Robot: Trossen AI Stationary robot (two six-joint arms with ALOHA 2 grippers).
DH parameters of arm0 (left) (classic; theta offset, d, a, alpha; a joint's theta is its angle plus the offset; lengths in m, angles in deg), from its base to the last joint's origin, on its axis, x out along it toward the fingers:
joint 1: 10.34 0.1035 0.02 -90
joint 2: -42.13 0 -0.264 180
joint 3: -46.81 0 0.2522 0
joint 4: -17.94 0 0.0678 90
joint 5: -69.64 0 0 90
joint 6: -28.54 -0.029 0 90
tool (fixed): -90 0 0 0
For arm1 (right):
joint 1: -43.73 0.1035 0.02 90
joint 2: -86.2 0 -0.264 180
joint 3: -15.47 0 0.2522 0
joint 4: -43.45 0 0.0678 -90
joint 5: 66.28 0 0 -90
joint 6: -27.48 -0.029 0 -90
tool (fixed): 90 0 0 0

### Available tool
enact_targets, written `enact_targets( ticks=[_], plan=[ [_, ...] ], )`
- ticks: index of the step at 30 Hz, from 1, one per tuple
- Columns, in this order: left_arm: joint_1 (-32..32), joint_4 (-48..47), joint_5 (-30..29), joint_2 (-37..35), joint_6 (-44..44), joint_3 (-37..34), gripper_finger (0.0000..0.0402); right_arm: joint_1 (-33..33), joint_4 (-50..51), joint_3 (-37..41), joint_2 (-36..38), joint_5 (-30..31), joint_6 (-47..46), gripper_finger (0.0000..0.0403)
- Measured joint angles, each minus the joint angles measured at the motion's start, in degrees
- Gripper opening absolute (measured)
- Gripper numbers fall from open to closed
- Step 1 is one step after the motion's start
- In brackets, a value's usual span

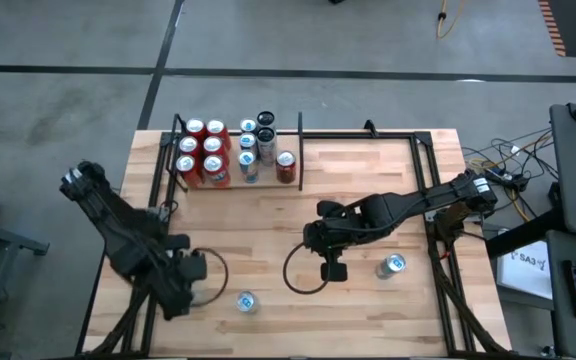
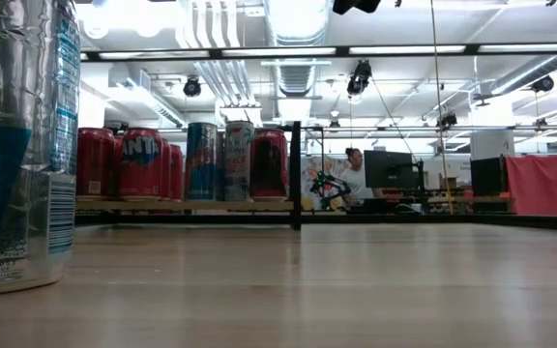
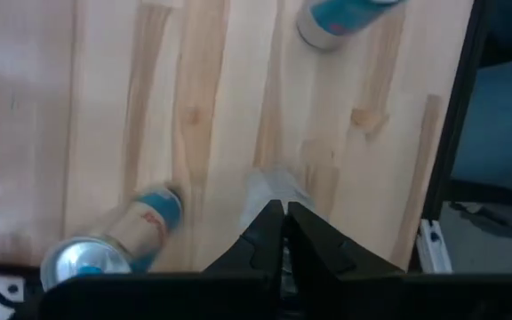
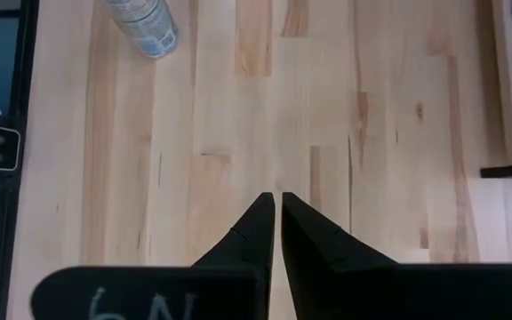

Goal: Place canned beverage on shelf
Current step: Put the white and pink soda can on the shelf aligned with the other white and pink soda can

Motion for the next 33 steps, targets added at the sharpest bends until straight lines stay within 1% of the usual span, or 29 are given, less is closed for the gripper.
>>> enact_targets(
  ticks=[3,7,10,13,17,19,21,23,26,33],
  plan=[
    [-1.7,-2.1,0.4,2.8,2.5,3.0,0.0021,0.1,0.0,0.1,0.0,0.0,-0.1,0.0013],
    [-2.8,-5.2,1.8,5.2,4.7,5.4,0.0066,0.1,0.0,0.2,0.0,-0.1,-0.6,0.0013],
    [-3.2,-6.3,2.4,5.8,5.6,5.6,0.0116,0.4,0.0,0.3,0.0,-0.1,-0.6,0.0013],
    [-4.0,-6.2,2.7,6.1,6.6,5.5,0.0176,0.8,0.0,0.3,0.0,-0.1,-0.6,0.0013],
    [-7.0,-6.1,1.9,6.3,7.1,5.5,0.0258,1.6,0.0,0.4,0.0,-0.5,-0.6,0.0013],
    [-8.5,-6.1,1.5,6.5,7.7,5.5,0.029,2.0,0.0,0.4,0.0,-0.6,-0.6,0.0013],
    [-9.6,-6.1,0.8,6.7,9.6,5.4,0.0312,2.3,0.1,0.4,0.0,-0.6,-0.6,0.0013],
    [-10.2,-6.1,-0.6,6.8,11.1,5.4,0.0321,2.5,0.1,0.4,0.0,-0.6,-0.6,0.0013],
    [-10.4,-6.1,-2.2,7.1,11.4,5.4,0.0321,2.6,0.1,0.4,0.0,-0.6,-0.5,0.0013],
    [-10.3,-5.2,-2.3,7.2,11.3,2.5,0.0313,2.6,0.1,0.4,0.0,-0.6,-0.6,0.0013]
  ],
)
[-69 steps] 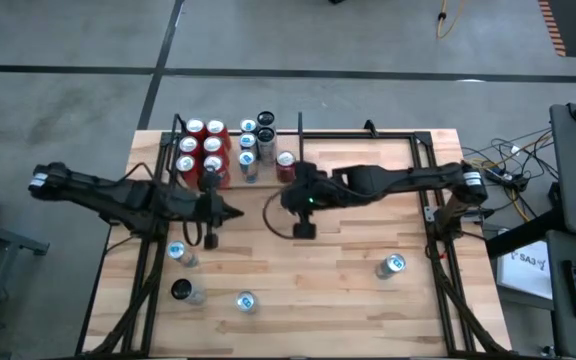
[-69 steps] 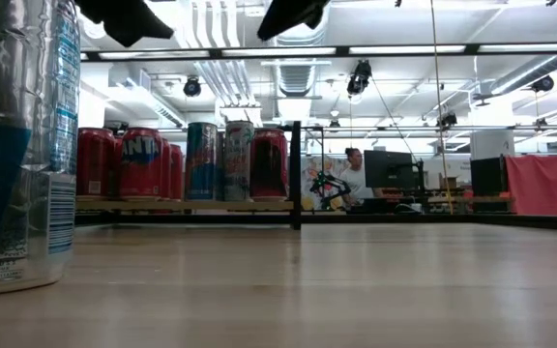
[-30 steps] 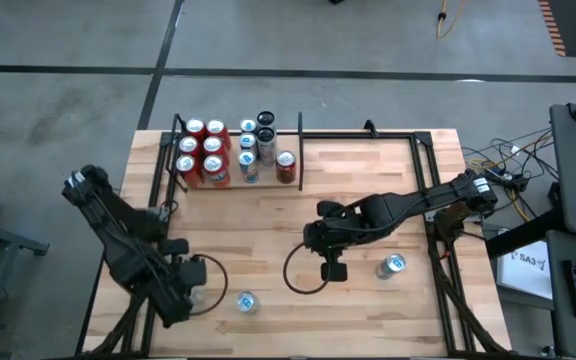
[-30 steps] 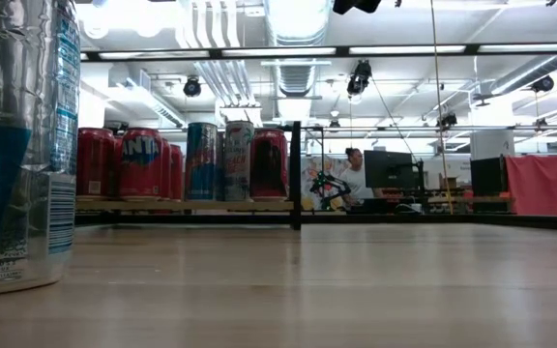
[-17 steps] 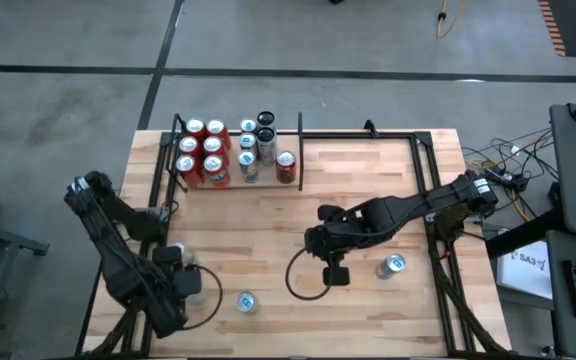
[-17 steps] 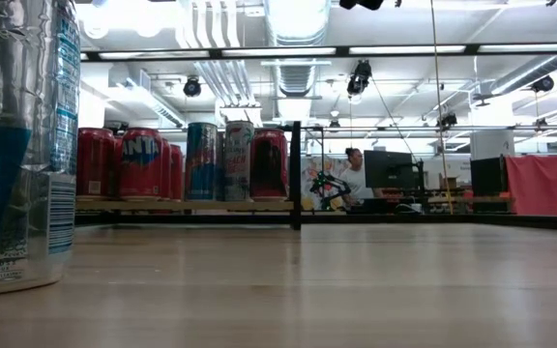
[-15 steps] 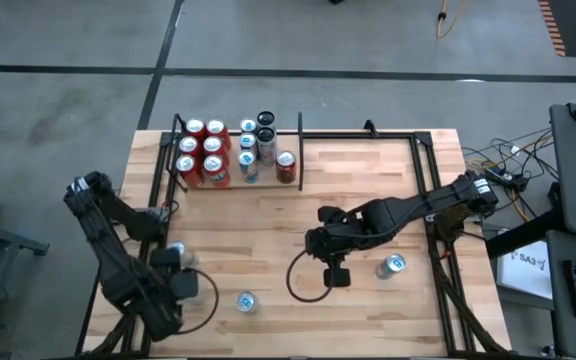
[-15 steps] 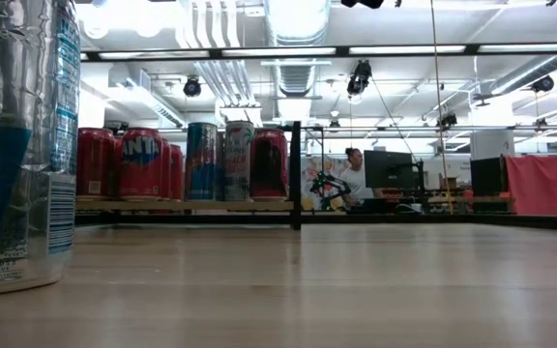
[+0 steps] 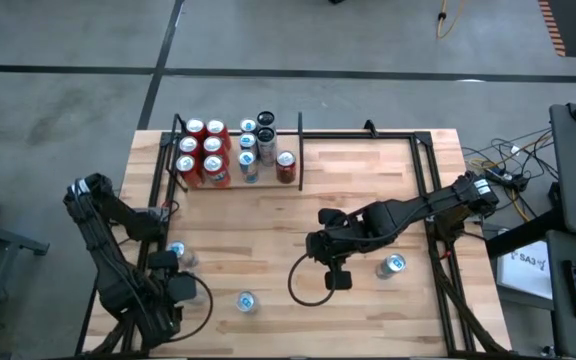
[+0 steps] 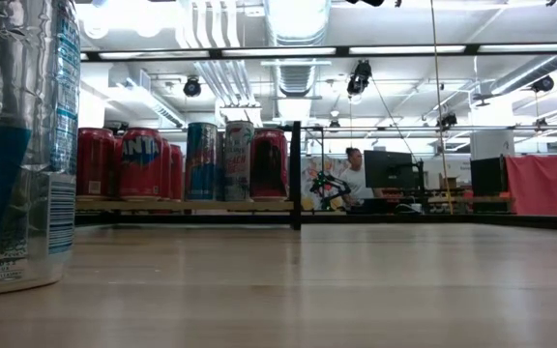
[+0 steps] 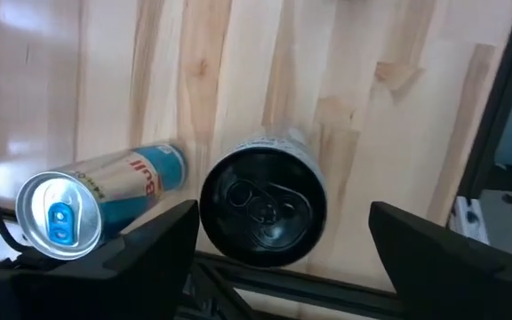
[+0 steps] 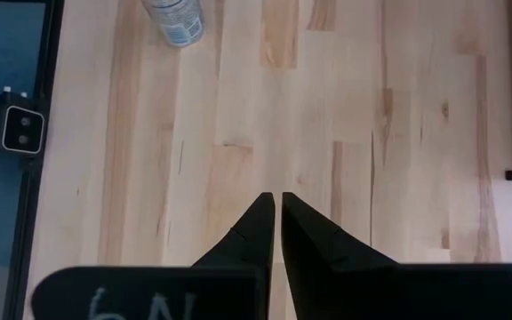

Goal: Place canned beverage on shelf
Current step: Put the white and pink soda can on the shelf aligned with the other white and pink soda can

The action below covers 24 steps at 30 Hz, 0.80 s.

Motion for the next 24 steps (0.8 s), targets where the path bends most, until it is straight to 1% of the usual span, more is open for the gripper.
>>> enact_targets(
  ticks=[6,12,17,21,24],
  plan=[
    [0.0,2.5,-0.1,0.0,-0.1,-3.4,0.0313,0.0,0.0,0.0,0.0,0.0,0.0,0.0013],
    [0.0,2.9,-1.7,-0.1,-0.1,-6.0,0.0313,0.0,0.0,0.0,0.0,0.0,-0.9,0.0013],
    [0.1,3.3,-1.4,-0.2,0.3,-5.8,0.0307,0.1,-0.1,0.0,0.0,0.0,-1.6,0.0013],
    [0.1,4.2,0.0,0.0,0.4,-3.7,0.0302,0.1,0.0,0.1,0.0,0.0,-1.6,0.0013],
    [0.0,4.5,-0.2,0.1,0.4,-2.1,0.0301,0.1,-0.1,0.1,0.0,0.0,-1.6,0.0013]
  ],
)
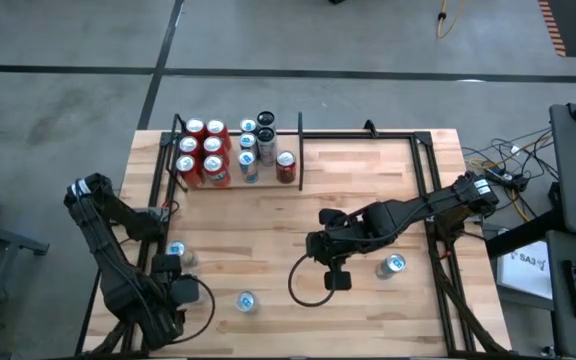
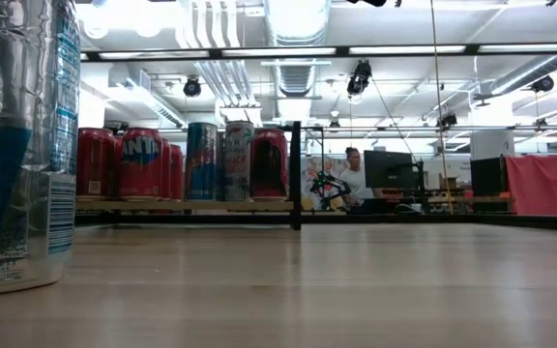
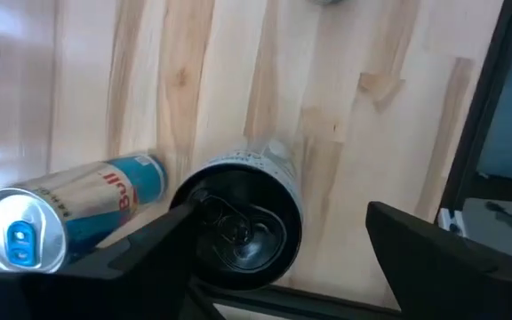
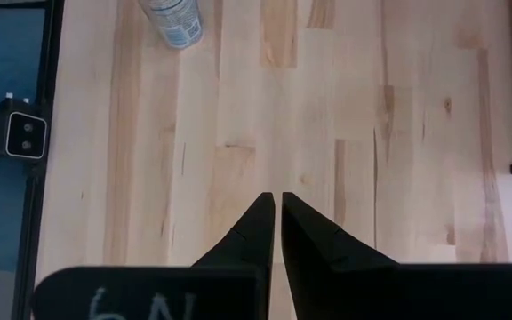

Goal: Place canned beverage on shelf
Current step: Put the white and pink soda can on the shelf aligned with the other white and pink soda can

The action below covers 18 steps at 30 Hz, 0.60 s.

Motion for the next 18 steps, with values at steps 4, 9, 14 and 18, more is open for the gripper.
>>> enact_targets(
  ticks=[4,9,14,18],
  plan=[
    [0.0,-0.5,-0.1,0.0,0.0,0.7,0.0301,0.0,0.0,0.0,0.0,0.0,0.0,0.0013],
    [0.0,-3.3,-0.1,0.0,0.1,0.9,0.0301,0.0,0.0,0.0,0.0,0.0,0.0,0.0013],
    [0.1,-4.5,-0.2,-0.1,-0.2,0.2,0.0301,0.0,0.0,0.0,0.0,0.0,0.0,0.0013],
    [0.1,-2.7,-0.3,-0.1,-0.3,-0.6,0.0301,0.0,0.0,0.0,0.0,0.0,-0.4,0.0013]
  ],
)
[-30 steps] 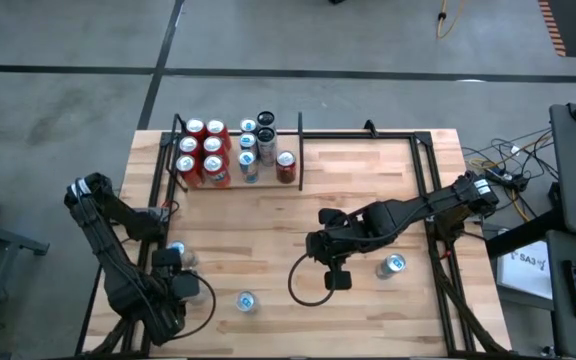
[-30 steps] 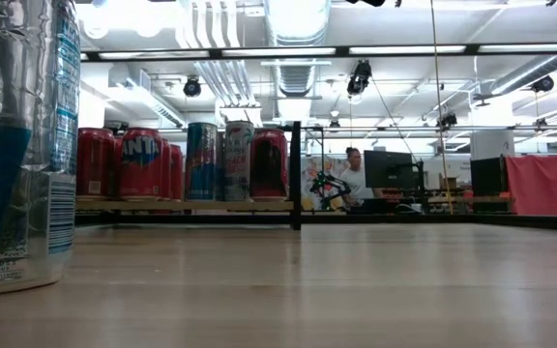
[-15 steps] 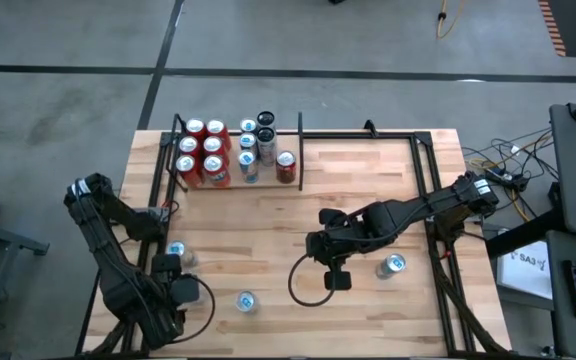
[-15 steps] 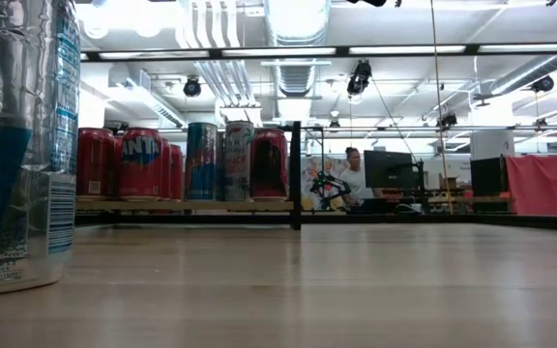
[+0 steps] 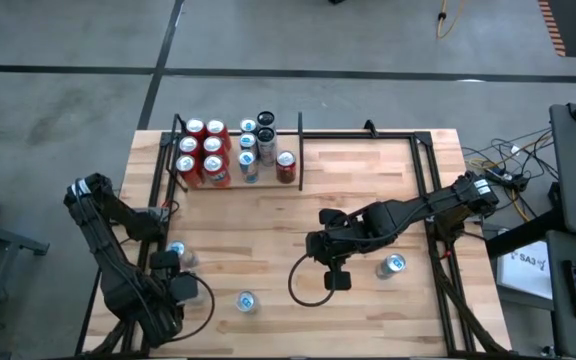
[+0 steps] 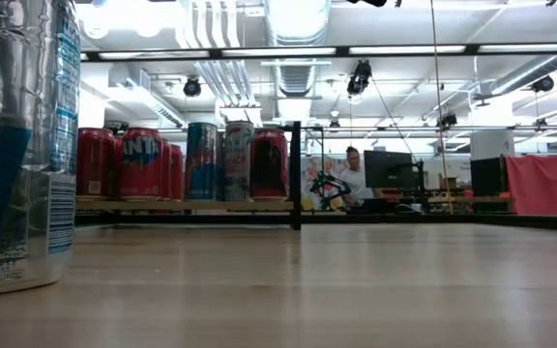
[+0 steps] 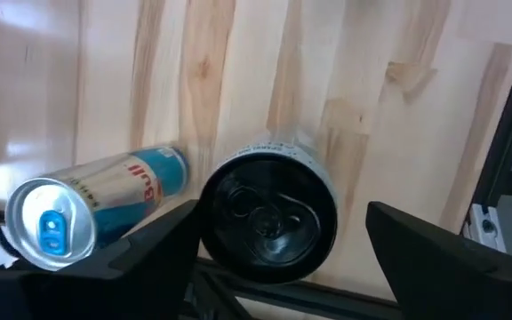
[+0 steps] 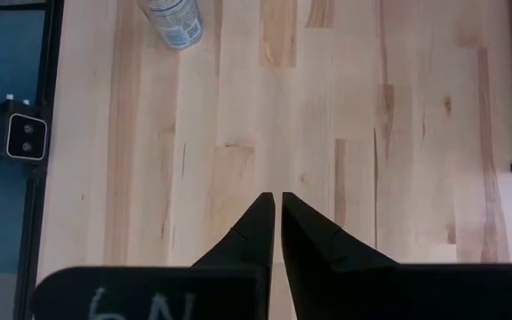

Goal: Place canned beverage on shelf
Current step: Put the white and pink soda can on the shelf aligned with the other white and pink soda can

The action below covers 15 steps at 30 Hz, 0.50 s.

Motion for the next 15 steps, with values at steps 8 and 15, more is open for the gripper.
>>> enact_targets(
  ticks=[8,15],
  plan=[
    [0.1,-0.2,-1.2,-0.2,0.2,-2.3,0.0301,0.0,0.0,0.0,0.0,0.0,-0.5,0.0013],
    [0.1,0.6,0.0,-0.1,0.5,-1.1,0.0301,0.0,0.0,0.0,0.0,0.0,-0.6,0.0013]
  ],
)
